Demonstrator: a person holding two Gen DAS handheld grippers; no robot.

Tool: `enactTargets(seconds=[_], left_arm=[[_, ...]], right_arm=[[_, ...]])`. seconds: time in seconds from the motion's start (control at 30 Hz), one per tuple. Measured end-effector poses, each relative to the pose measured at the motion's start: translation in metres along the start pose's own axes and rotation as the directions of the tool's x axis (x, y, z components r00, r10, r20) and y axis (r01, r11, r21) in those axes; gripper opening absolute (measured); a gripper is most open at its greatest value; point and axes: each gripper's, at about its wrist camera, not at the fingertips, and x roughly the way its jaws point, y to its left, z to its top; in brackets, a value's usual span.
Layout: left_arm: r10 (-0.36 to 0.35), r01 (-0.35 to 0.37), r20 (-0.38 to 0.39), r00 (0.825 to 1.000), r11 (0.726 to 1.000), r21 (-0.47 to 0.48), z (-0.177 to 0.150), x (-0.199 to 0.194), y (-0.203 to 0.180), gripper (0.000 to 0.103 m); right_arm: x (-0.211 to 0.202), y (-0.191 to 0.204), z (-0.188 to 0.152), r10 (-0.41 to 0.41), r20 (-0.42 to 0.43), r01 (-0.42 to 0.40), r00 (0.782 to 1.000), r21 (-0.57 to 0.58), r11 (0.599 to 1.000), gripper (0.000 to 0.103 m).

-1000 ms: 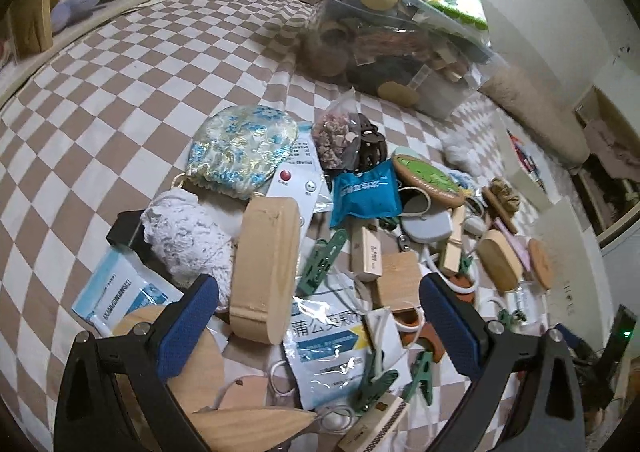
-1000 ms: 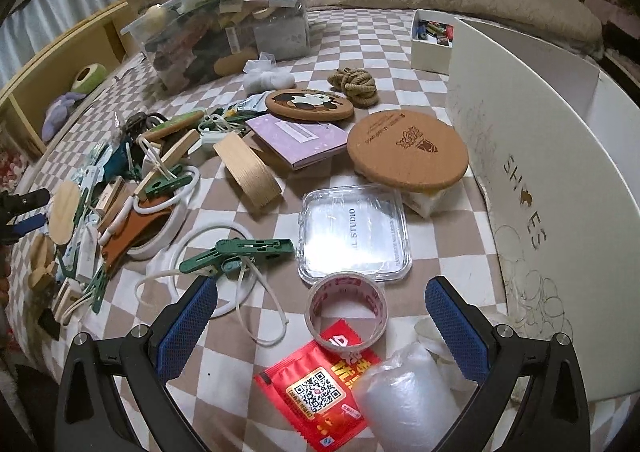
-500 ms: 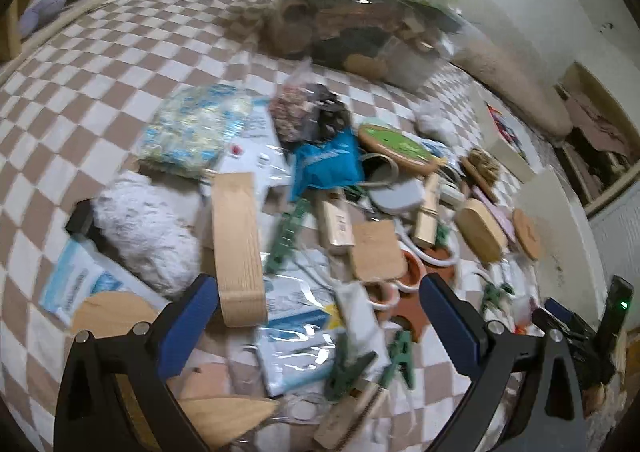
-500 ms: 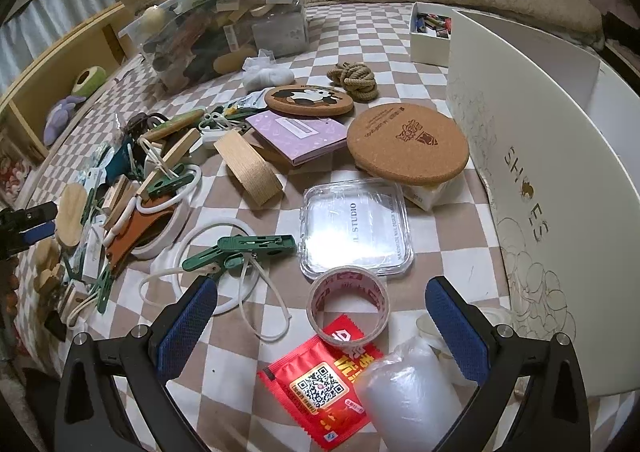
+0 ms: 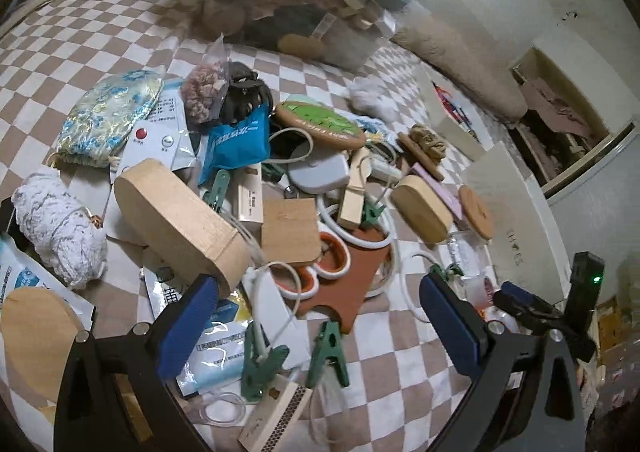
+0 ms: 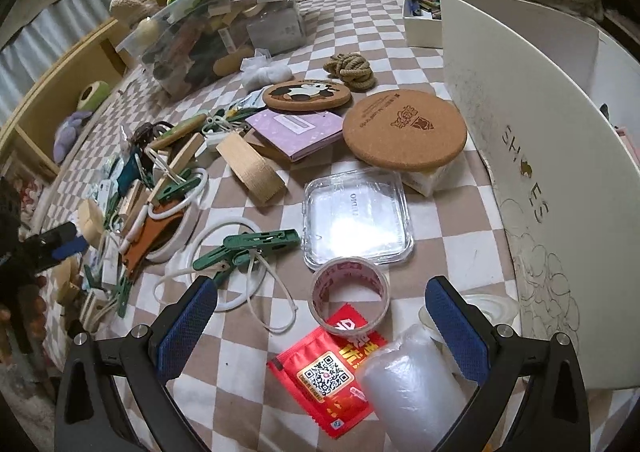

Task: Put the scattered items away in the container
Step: 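Lower the right tool onto the clear packing tape roll while the left tool approaches the wooden oval box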

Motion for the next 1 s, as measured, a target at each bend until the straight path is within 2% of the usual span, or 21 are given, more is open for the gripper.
enactTargets(seconds=[0.1,0.2,0.27,0.37,0.4,0.43,0.57,0.7,0.83,1.0], left_arm=[[0.018,-0.017,0.029,0.999,1.000,-0.019,0.000,-0.008,0.005,0.102],[0.043,-0.041,0.036,0.998,0.998,-0.057,0.001,-0.012,0.015,0.102],[0.047,-0.045,0.028,0.998,0.995,-0.084,0.001,-0.011,0.022,0.102],[0.049,-0.048,0.008,0.999,0.994,-0.103,0.001,-0.006,0.025,0.102],[0.045,-0.045,0.001,0.999,0.994,-0.102,0.001,-0.005,0.025,0.102],[0.036,-0.036,-0.007,0.999,0.995,-0.097,0.000,-0.003,0.023,0.102],[-0.028,0.024,-0.048,0.998,0.997,-0.077,-0.003,0.005,0.013,0.102],[-0.036,0.032,-0.069,0.997,0.998,-0.054,-0.002,0.016,0.003,0.102],[-0.077,0.073,-0.082,0.994,0.996,-0.042,0.003,0.027,-0.005,0.102],[-0.052,0.051,-0.068,0.996,0.999,-0.009,0.011,0.036,-0.011,0.102]], right_arm=[[0.004,0.006,-0.002,-0.040,-0.015,0.039,0.999,-0.052,0.998,0.102],[0.012,0.015,-0.009,-0.130,-0.037,0.123,0.991,-0.137,0.983,0.085],[0.018,0.017,-0.013,-0.134,-0.063,0.123,0.989,-0.160,0.980,0.076],[0.018,0.020,-0.015,-0.160,-0.054,0.147,0.986,-0.191,0.971,0.062],[0.018,0.020,-0.015,-0.158,-0.050,0.146,0.986,-0.187,0.971,0.052],[0.016,0.018,-0.014,-0.153,-0.044,0.143,0.987,-0.179,0.973,0.045],[0.012,0.010,-0.012,-0.090,-0.040,0.084,0.995,-0.139,0.987,0.045],[0.010,0.013,-0.009,-0.063,-0.029,0.058,0.998,-0.140,0.988,0.045],[0.010,0.015,-0.008,-0.048,-0.026,0.044,0.999,-0.138,0.989,0.045],[0.010,0.013,-0.007,-0.037,-0.027,0.033,0.999,-0.126,0.991,0.045]])
